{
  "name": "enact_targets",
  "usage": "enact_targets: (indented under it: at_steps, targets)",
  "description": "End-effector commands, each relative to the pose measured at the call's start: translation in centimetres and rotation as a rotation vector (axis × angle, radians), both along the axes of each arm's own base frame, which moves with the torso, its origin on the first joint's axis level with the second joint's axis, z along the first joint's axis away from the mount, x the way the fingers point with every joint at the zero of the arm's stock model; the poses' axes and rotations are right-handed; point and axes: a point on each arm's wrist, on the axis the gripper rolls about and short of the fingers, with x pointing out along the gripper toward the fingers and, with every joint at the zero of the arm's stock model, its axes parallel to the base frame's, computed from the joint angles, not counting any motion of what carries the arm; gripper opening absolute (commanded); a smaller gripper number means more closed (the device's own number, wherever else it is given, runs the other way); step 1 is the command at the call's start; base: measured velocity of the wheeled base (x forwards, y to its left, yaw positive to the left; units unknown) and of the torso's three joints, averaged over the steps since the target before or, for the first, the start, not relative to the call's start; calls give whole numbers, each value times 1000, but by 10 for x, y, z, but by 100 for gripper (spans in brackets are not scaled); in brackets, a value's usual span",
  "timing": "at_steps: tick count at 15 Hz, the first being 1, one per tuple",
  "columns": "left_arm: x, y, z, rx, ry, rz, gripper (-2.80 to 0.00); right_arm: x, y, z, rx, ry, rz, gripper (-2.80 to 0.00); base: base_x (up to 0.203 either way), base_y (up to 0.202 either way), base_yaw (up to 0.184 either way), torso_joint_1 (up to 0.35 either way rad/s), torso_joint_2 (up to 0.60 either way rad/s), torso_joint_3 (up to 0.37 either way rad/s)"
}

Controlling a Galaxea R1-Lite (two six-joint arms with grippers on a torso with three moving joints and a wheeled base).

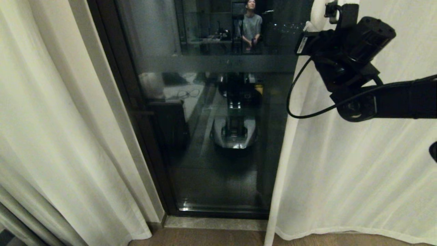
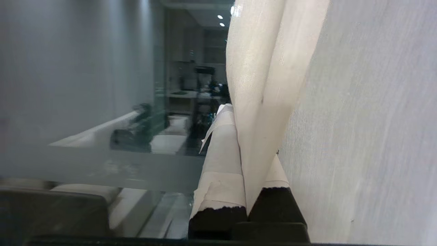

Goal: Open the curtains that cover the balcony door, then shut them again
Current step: Close the inner curtains on both sides

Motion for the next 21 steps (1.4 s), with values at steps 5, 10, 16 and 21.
enact_targets:
  at_steps: [5, 10, 16, 21]
  targets:
    - [0, 0, 0, -1, 0, 0, -280, 2, 43, -18, -41, 18, 68, -280, 0, 0, 0, 0, 0, 0]
    - [0, 0, 0, -1, 0, 0, -280, -2, 40, -12, -33, 12, 60, -280, 0, 0, 0, 0, 0, 0]
    - [0, 0, 0, -1, 0, 0, -280, -2, -27, -3, -21, 40, -99, -280, 0, 0, 0, 0, 0, 0]
    - [0, 0, 0, -1, 0, 0, -280, 2, -82, -6, -24, 79, -223, -280, 0, 0, 0, 0, 0, 0]
